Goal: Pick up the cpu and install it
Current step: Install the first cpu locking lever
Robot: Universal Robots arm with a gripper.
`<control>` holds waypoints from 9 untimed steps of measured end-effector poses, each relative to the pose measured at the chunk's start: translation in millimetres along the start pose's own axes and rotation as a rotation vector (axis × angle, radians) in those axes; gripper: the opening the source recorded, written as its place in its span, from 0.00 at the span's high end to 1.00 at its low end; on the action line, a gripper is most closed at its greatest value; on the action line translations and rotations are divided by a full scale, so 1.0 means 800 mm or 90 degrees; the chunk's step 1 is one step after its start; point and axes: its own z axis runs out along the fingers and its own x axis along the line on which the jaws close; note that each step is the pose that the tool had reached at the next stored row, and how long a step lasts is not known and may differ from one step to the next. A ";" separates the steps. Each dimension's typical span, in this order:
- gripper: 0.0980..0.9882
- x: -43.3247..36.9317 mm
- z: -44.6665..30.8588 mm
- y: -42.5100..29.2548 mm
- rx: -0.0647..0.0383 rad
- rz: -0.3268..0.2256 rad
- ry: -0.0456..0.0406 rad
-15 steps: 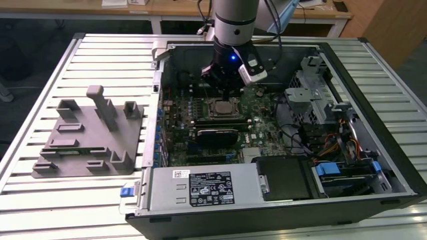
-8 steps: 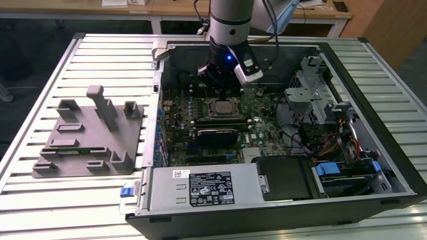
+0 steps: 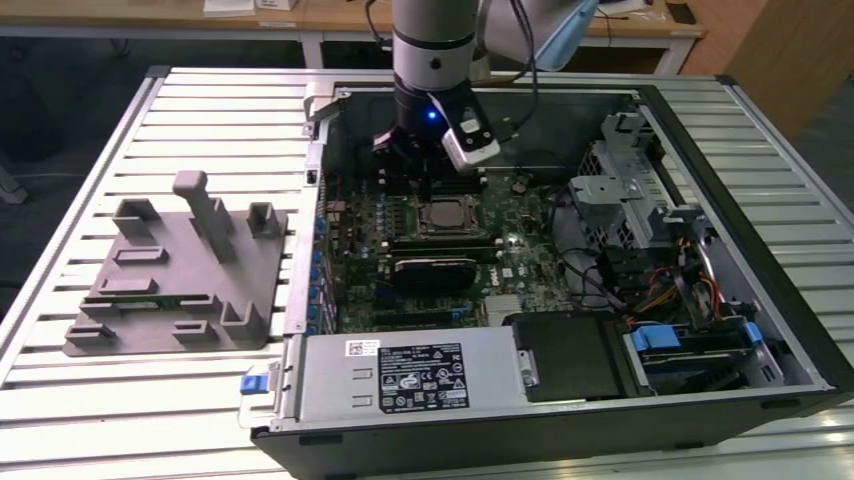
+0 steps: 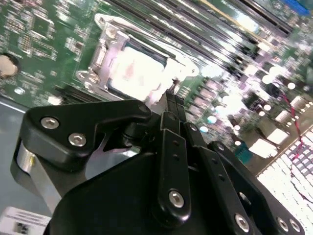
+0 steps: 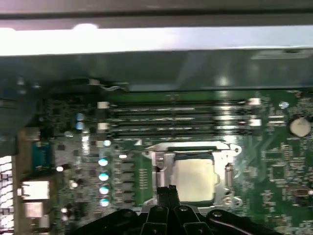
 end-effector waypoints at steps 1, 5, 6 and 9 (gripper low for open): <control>0.99 0.005 0.0000 -0.0002 0.000 0.000 -0.0001; 0.99 0.022 -0.0002 -0.0008 0.000 0.000 -0.0002; 0.99 0.025 -0.0002 -0.0009 0.000 0.000 -0.0002; 0.99 0.033 -0.0003 -0.0012 -0.001 0.000 -0.0001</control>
